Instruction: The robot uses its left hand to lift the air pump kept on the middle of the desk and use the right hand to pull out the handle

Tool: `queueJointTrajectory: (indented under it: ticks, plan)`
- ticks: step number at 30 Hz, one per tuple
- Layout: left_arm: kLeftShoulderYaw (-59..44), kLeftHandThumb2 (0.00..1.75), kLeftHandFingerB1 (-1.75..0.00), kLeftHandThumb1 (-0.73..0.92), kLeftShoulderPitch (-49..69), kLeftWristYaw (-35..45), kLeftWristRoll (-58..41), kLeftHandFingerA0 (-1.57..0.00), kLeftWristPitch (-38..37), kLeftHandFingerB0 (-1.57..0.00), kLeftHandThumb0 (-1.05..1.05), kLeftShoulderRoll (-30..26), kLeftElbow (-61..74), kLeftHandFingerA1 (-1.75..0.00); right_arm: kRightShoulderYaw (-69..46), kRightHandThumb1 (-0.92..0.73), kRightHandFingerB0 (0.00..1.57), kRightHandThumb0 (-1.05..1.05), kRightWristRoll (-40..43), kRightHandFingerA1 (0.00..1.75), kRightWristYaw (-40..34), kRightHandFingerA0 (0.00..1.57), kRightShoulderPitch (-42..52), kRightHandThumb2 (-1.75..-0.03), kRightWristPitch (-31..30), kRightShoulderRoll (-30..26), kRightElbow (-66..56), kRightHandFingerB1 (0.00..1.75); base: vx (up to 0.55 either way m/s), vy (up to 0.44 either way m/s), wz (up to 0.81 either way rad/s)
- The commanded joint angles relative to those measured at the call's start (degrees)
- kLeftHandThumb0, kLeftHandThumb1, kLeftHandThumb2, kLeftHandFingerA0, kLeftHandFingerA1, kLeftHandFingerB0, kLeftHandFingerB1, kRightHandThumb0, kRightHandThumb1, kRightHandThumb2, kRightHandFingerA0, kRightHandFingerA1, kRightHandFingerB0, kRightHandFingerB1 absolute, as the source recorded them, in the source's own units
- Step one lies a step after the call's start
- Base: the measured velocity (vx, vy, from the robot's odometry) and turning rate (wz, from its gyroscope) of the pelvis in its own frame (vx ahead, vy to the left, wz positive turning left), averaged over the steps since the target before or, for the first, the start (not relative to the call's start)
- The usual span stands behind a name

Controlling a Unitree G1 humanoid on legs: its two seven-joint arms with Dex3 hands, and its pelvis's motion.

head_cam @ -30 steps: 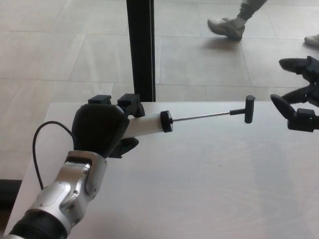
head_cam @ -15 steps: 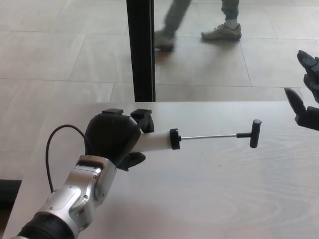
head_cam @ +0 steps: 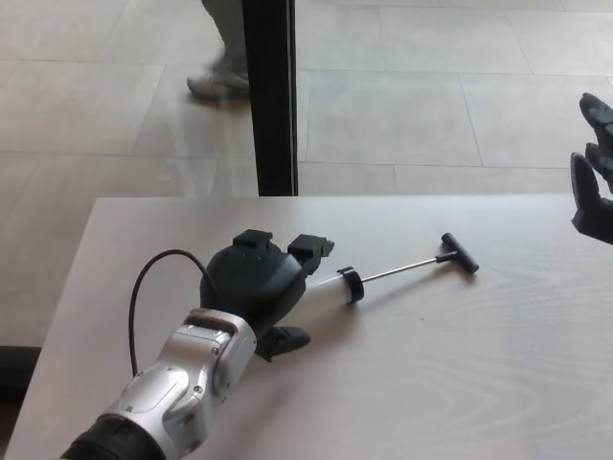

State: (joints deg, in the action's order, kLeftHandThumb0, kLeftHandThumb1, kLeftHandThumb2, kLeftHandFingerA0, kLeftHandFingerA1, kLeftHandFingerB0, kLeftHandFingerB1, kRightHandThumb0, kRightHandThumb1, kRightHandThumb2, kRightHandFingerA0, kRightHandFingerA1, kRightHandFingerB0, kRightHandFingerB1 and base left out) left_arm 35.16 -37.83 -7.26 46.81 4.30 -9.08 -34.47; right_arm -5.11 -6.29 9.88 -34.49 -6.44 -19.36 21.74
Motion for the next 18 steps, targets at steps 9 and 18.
queueJointTrajectory:
  ticks: [9, 18]
  plan:
    - [4.69, 0.83, 0.00, 0.48, -3.85, 39.36, 1.25, 0.00, 15.53, 0.00, -0.84, -3.70, 5.42, -0.14, -5.76, -0.77, 0.00, -0.93, 5.04, 0.24, -3.09, 0.00, -3.52, -1.13, -4.79, 0.67, 0.64, 0.09, 0.00, 0.000, 0.00]
    - [-13.27, 0.61, -0.10, 0.70, -2.04, 19.54, -9.55, 0.00, 1.80, 0.00, -0.74, -12.49, 12.36, -0.37, -8.95, -0.82, 0.00, -1.02, 4.85, 0.16, -1.55, 0.00, -3.12, -1.13, -4.08, -3.59, 1.59, 0.01, 0.00, 0.000, 0.00]
